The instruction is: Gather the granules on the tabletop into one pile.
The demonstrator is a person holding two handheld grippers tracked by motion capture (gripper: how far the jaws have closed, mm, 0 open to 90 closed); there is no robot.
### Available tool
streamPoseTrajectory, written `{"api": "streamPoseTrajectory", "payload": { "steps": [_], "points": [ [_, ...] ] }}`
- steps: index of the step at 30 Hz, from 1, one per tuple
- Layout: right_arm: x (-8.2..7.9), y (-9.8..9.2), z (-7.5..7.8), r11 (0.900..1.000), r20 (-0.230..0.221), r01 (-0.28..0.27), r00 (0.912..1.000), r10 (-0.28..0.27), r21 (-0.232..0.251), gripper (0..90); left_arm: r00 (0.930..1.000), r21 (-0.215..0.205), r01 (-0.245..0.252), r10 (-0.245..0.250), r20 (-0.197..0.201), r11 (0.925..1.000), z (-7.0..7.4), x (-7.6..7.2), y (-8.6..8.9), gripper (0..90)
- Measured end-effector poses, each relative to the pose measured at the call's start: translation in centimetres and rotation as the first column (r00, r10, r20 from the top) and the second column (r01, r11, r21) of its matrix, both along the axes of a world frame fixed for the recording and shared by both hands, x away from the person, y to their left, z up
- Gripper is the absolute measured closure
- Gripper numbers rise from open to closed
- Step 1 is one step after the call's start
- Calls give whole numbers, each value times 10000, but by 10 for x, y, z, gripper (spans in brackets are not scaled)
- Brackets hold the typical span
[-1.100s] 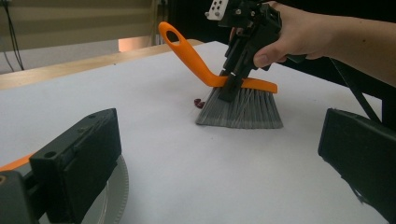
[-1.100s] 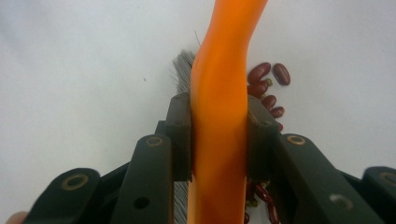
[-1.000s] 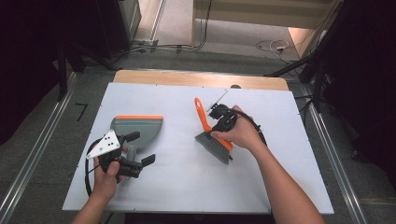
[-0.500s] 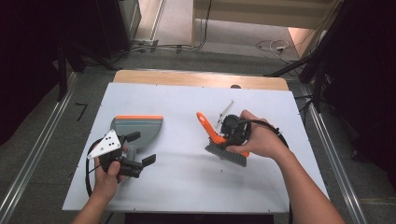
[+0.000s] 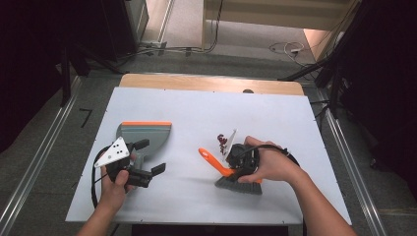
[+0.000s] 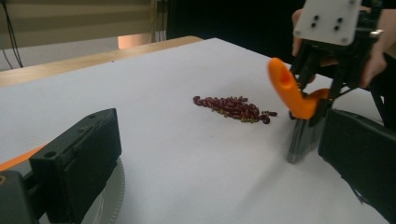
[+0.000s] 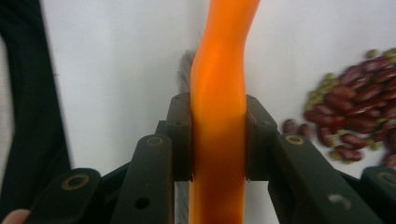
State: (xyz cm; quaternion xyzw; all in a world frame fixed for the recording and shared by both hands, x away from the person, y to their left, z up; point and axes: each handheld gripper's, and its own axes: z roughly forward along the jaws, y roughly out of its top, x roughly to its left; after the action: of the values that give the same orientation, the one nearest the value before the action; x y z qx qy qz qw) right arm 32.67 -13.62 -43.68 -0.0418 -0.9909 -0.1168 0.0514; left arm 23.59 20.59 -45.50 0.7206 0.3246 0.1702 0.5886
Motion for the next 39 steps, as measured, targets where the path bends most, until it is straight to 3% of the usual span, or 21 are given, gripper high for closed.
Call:
{"api": "streamPoseTrajectory", "payload": {
  "steps": [5,8,11,14,18,23,27,39],
  "points": [
    [24,-1,-4,9995,-228,36,9997,-28,327,672,10000,-35,-25,25,5,10000,0,0,1,0],
    [41,-2,-5,9981,133,172,9998,-180,595,671,10000,-5,-4,4,-2,10000,0,1,1,0],
    [55,-2,-5,9966,211,439,9987,-455,703,670,10000,-12,-1,1,8,10000,0,0,1,0],
    [67,0,-5,9964,436,282,9985,-317,799,669,10000,-18,-4,4,4,10000,0,0,1,0],
    [78,4,-5,9960,300,475,9983,-499,762,669,10000,-19,4,-4,10,10000,0,0,1,0],
    [94,3,-6,9914,587,657,9956,-727,1133,668,10000,2,14,-14,9,10000,0,0,2,0],
    [101,4,-6,9885,460,898,9943,-959,1215,667,10000,-8,10,-10,27,10000,0,0,2,0],
    [115,8,-4,9870,841,949,9908,-1063,1300,667,10000,-15,39,-39,11,10000,0,0,1,0]
  ]
}}
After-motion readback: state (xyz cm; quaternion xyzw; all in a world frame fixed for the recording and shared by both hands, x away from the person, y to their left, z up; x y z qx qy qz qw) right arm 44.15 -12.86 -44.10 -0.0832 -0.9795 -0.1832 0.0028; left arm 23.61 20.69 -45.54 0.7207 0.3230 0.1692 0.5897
